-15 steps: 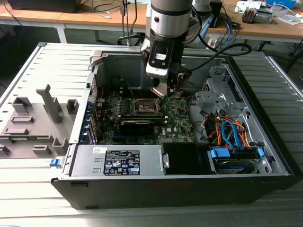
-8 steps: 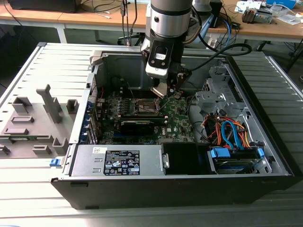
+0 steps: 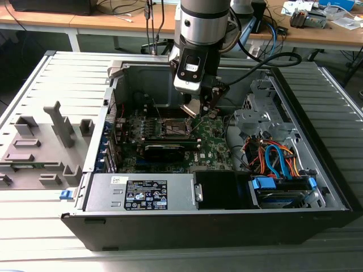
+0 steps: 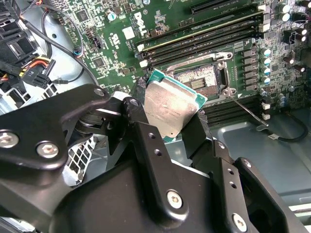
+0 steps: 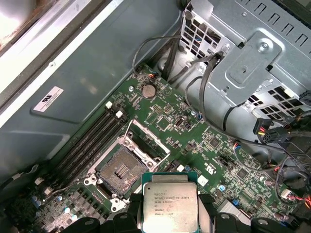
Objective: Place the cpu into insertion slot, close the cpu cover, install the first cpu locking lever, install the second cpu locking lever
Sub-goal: 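Place the cpu into insertion slot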
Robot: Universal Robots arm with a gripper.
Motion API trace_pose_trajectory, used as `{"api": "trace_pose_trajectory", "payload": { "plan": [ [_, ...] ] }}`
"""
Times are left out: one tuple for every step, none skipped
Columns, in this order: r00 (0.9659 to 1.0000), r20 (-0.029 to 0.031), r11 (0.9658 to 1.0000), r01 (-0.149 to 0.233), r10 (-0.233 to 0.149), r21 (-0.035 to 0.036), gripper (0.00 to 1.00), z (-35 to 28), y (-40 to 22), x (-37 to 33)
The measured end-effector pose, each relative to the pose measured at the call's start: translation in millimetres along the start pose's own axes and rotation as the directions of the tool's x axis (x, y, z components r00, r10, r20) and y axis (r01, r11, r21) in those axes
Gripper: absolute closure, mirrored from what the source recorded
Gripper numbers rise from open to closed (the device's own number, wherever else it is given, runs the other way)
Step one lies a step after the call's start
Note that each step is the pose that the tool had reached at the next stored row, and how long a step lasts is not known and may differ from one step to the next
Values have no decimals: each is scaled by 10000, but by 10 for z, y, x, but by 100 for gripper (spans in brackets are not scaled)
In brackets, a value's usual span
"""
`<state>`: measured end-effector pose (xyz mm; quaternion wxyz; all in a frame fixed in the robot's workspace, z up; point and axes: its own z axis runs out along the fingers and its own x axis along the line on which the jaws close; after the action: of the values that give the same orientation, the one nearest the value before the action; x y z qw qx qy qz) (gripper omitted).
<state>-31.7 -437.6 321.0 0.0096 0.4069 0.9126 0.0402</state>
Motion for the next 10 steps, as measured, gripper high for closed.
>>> {"api": "trace_pose_trajectory", "payload": {
  "plan": [
    [10000, 1, 10000, -10, 10, 0, 45, 0, 0, 0],
    [10000, 2, 10000, -18, 18, 0, 45, 0, 0, 0],
    [10000, 3, 10000, -36, 36, -1, 45, 0, 0, 0],
    [10000, 4, 10000, -50, 50, -1, 45, 0, 0, 0],
    [10000, 6, 10000, -70, 70, -1, 45, 0, 0, 0],
    [10000, 6, 10000, -80, 80, -2, 45, 0, 0, 0],
    [10000, 7, 10000, -87, 87, -2, 45, 0, 0, 0],
    [10000, 8, 10000, -98, 98, -2, 45, 0, 0, 0],
    [9999, 8, 9999, -106, 106, -2, 45, 0, 0, 0],
    [9999, 9, 9999, -118, 118, -2, 45, 0, 0, 0]
  ]
}}
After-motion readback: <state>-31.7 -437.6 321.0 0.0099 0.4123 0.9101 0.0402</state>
